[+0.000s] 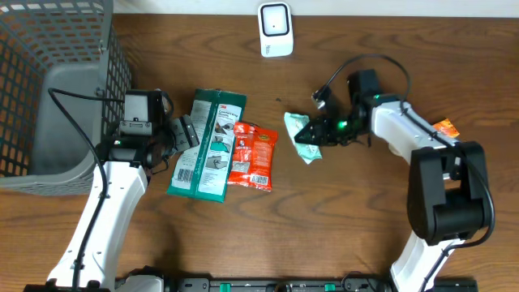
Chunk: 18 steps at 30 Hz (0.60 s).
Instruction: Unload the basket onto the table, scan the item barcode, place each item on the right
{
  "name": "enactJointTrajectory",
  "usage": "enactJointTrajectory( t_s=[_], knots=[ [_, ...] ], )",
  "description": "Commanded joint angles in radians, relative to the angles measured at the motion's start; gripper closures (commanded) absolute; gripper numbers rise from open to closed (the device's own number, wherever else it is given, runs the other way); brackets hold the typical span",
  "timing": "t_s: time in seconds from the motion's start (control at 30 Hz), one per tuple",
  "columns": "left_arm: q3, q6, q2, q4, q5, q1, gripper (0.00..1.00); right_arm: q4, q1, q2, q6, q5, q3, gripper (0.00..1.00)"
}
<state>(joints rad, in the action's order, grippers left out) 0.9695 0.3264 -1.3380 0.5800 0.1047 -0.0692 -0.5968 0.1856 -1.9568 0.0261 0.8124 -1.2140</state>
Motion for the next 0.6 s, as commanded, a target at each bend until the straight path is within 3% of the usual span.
enactJointTrajectory(
  t_s=[0.0, 0.07, 0.23, 0.3, 0.33, 0.47, 0.5, 0.57],
  knots=[
    [0.016, 0.009, 0.001, 0.003, -0.013, 0.0, 0.17, 0.055, 0.047, 0.008, 0.049, -0.132, 0.021, 0.71],
    [0.016, 0.009, 0.001, 0.003, -0.013, 0.0, 0.17, 0.051, 0.054, 0.016, 0.049, -0.135, -0.003, 0.56],
    [0.016, 0.009, 0.001, 0.003, -0.013, 0.0, 0.17, -0.055, 0.055, 0.039, 0.06, -0.248, -0.11, 0.31],
    [0.016, 0.009, 0.001, 0.003, -0.013, 0.0, 0.17, -0.08, 0.062, 0.039, 0.059, -0.323, -0.131, 0.05],
    [0.016, 0.009, 0.001, 0.003, -0.013, 0.0, 0.17, -0.08, 0.064, 0.039, 0.058, -0.342, -0.131, 0.01],
    [0.016, 0.009, 0.001, 0.003, -0.013, 0.0, 0.17, -0.084, 0.077, 0.038, 0.047, -0.348, -0.117, 0.01],
    [0.016, 0.009, 0.001, 0.003, -0.013, 0.0, 0.17, -0.079, 0.084, 0.035, 0.055, -0.348, -0.1, 0.18],
    [0.016, 0.009, 0.001, 0.003, -0.013, 0.0, 0.17, -0.063, 0.095, 0.029, 0.077, -0.348, -0.082, 0.28]
  ],
)
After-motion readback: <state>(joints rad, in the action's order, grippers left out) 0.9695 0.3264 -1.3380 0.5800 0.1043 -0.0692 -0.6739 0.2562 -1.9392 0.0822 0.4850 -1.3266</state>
